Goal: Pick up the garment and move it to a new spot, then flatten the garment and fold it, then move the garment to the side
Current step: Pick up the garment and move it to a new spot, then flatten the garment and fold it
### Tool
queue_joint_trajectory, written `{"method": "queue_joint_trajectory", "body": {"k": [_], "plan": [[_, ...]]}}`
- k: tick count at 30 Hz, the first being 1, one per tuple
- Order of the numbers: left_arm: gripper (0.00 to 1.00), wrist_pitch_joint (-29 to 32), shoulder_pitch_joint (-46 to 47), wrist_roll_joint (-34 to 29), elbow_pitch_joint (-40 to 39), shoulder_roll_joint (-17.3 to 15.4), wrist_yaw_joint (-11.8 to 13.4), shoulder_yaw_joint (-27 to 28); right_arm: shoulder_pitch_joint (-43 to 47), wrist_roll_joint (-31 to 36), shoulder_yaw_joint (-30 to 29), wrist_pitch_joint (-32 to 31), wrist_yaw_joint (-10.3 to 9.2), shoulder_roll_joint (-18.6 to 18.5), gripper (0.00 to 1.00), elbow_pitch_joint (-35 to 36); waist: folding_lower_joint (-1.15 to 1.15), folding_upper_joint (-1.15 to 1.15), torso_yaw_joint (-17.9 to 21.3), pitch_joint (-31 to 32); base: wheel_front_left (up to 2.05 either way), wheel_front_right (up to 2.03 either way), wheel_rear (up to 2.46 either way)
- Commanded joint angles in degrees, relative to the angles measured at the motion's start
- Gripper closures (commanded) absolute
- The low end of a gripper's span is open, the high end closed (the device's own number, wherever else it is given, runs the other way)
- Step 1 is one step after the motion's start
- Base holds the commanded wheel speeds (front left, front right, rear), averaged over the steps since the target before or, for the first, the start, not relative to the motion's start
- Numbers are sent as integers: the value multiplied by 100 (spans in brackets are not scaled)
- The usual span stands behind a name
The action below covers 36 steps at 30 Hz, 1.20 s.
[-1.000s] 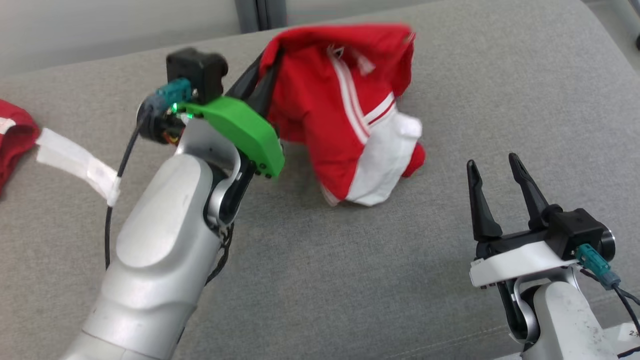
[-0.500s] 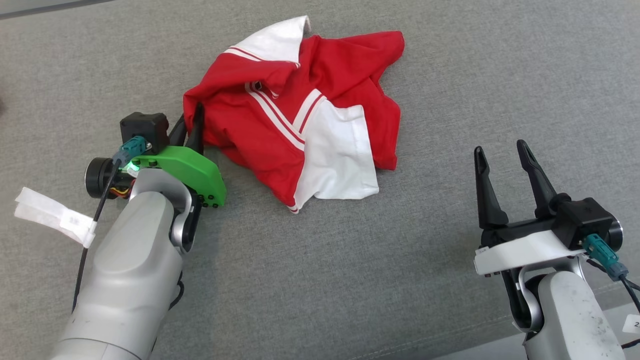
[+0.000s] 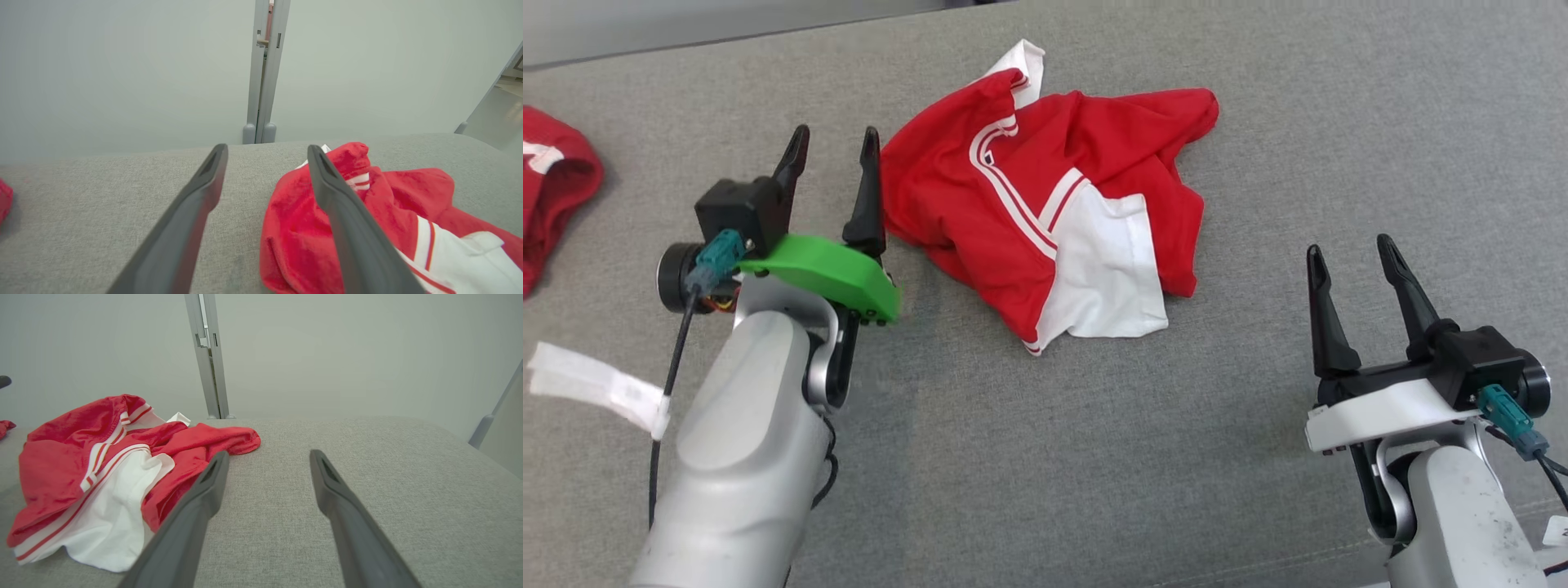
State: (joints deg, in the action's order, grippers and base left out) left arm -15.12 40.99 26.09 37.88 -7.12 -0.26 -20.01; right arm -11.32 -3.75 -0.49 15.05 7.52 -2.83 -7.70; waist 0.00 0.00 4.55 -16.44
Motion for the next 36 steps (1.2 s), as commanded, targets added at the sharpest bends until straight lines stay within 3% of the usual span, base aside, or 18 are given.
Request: {"method": "queue_joint_trajectory", "body": {"k": [1,11,23,36], "plan": [[0,-2,-260,-84,-200,-12,15,122,13,54,-23,20,-6,-12,0,-17,0,0,-145,249,0,0,0],[0,-3,-1794,-514,-1195,-19,113,726,62,220,58,20,-6,-12,0,-124,0,0,-273,827,0,0,0],[0,-5,-3649,-809,-2478,300,143,1409,503,-153,435,20,-6,-12,0,-258,0,0,-366,1216,0,0,0],[0,-4,-4305,-833,-2748,414,114,1560,757,-413,599,20,-6,-12,0,-364,0,0,-397,1443,0,0,0]]}}
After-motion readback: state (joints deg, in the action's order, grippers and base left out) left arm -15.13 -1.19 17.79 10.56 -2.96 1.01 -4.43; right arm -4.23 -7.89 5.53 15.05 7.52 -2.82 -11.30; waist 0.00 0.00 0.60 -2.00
